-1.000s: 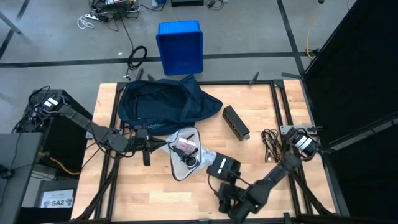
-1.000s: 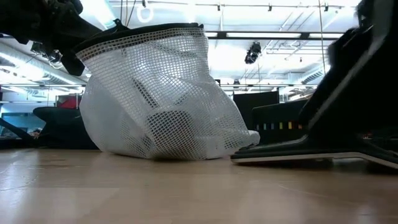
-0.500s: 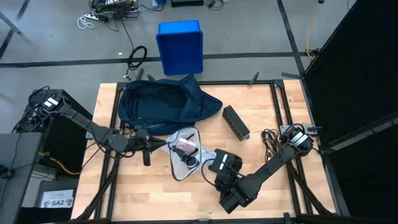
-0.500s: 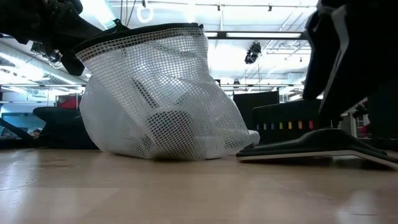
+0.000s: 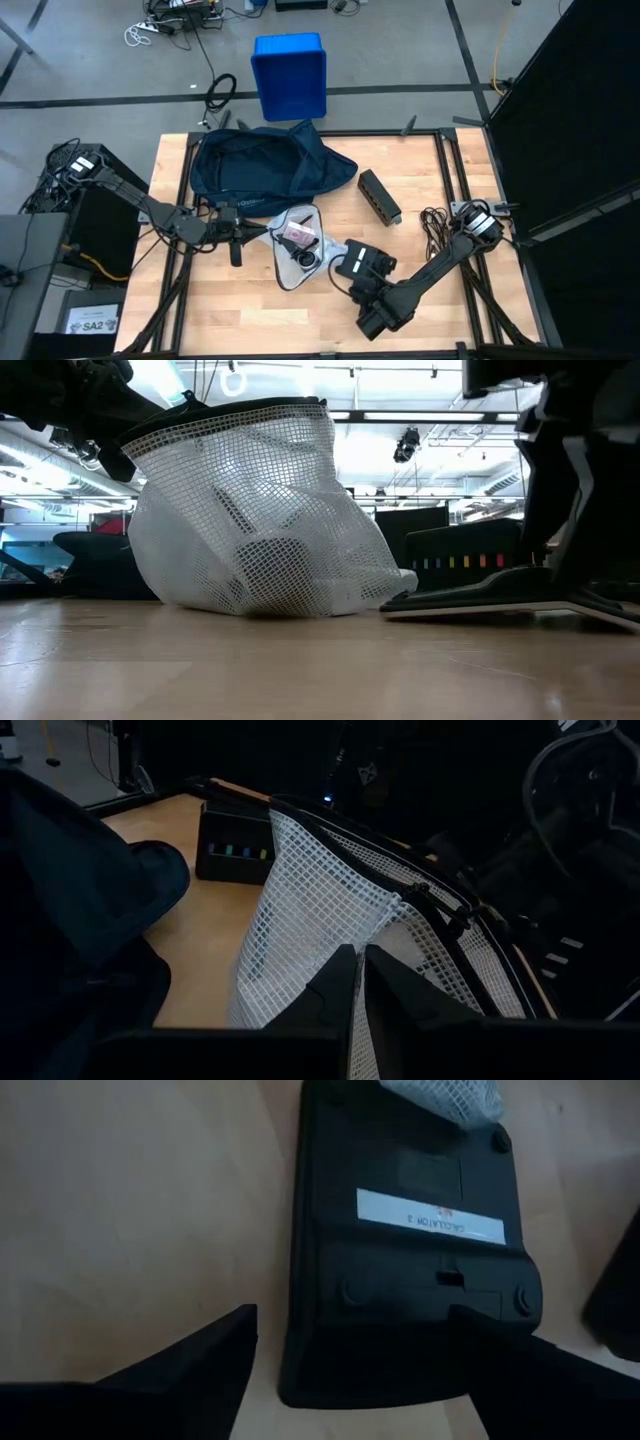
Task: Unpack backpack
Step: Put the black calculator into the white mesh envelope
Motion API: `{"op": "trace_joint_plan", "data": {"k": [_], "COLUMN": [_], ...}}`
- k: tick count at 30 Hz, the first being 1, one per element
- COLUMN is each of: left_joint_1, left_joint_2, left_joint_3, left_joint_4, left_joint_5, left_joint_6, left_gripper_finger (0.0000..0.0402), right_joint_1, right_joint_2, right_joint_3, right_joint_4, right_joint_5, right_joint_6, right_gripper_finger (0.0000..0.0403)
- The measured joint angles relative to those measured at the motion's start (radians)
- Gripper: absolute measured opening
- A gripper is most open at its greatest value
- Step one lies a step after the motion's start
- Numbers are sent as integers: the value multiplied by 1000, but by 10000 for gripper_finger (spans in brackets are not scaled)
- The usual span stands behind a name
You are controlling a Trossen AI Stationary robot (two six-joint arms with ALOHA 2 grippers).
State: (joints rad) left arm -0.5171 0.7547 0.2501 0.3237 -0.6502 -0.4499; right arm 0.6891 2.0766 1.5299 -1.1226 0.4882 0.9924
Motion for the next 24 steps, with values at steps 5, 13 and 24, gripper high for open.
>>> {"op": "trace_joint_plan", "data": {"k": [5, 13, 24], "left_joint_1": [0, 0, 0], "left_joint_2": [0, 0, 0], "left_joint_3": [0, 0, 0], "left_joint_4": [0, -1, -1], "left_joint_5": [0, 0, 0], "left_joint_6": [0, 0, 0], "left_gripper_finger": [0, 0, 0], "right_joint_1": [-6, -23, 25], "right_joint_2": [0, -3, -5], "right_joint_3": [-43, -94, -82], "right_joint_4": [59, 216, 248], "right_joint_5": [-23, -102, -238], "right_joint_6": [0, -14, 64], "right_gripper_finger": [304, 292, 260]}}
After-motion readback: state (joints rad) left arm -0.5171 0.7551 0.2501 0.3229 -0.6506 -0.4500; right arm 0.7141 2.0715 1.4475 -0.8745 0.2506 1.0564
